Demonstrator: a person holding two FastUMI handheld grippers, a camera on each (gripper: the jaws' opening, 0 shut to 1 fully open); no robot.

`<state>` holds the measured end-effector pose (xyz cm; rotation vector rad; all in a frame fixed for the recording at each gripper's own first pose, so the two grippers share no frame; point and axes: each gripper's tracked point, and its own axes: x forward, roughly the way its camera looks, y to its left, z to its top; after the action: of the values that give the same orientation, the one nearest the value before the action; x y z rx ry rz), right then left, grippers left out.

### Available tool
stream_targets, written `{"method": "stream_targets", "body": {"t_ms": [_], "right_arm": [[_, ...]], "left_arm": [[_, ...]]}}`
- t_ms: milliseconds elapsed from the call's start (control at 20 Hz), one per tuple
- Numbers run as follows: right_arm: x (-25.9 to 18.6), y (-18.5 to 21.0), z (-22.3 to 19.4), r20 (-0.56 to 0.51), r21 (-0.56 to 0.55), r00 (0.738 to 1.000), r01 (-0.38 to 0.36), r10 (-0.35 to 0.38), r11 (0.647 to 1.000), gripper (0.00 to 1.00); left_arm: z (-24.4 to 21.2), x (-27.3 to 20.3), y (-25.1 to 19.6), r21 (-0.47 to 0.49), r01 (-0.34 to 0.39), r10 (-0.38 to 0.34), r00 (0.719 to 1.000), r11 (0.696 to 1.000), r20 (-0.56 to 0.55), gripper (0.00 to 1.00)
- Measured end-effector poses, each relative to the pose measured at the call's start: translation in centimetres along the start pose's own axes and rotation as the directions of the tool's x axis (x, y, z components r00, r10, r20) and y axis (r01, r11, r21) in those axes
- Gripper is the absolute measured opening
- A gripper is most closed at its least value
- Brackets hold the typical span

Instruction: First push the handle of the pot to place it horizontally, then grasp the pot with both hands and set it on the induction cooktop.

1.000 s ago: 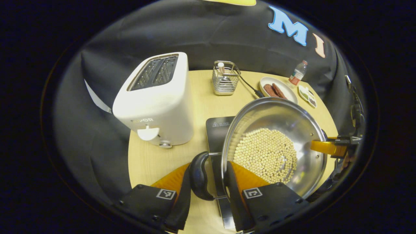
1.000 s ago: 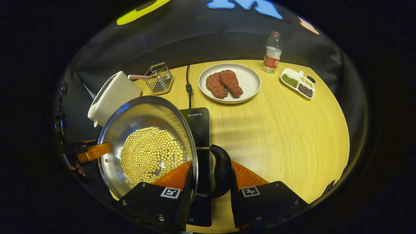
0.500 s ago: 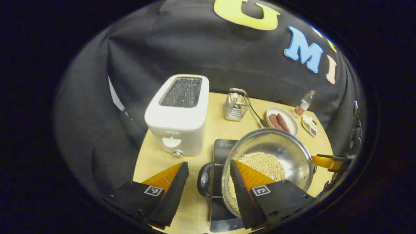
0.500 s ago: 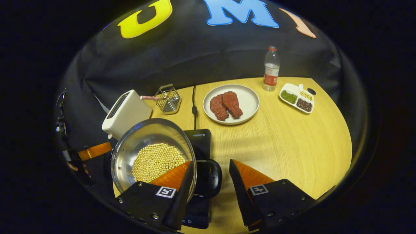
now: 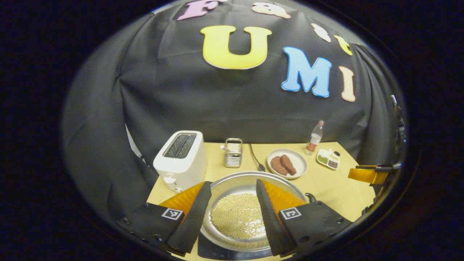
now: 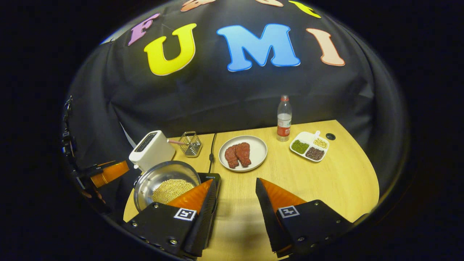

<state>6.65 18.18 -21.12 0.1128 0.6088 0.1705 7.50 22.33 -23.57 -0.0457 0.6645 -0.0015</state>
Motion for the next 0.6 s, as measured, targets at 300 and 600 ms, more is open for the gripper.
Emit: {"method": "stream_targets", "body": {"t_ms": [300,600], "right_arm": [[-6.3,-6.0,5.4,0.190,-0.025,0.979,0.079,-0.073,0.997,0.67],[-11.6,-8.3,9.8,0.302,-0.040,0.950,0.096,-0.080,0.995,0.67]], "left_arm": [[5.1,-5.4,-8.9,-0.002,0.017,-0.016,0.982,1.000,0.188,0.78],[9.5,-9.6,-15.1,0.041,0.026,-0.037,0.946,0.999,0.323,0.79]]}}
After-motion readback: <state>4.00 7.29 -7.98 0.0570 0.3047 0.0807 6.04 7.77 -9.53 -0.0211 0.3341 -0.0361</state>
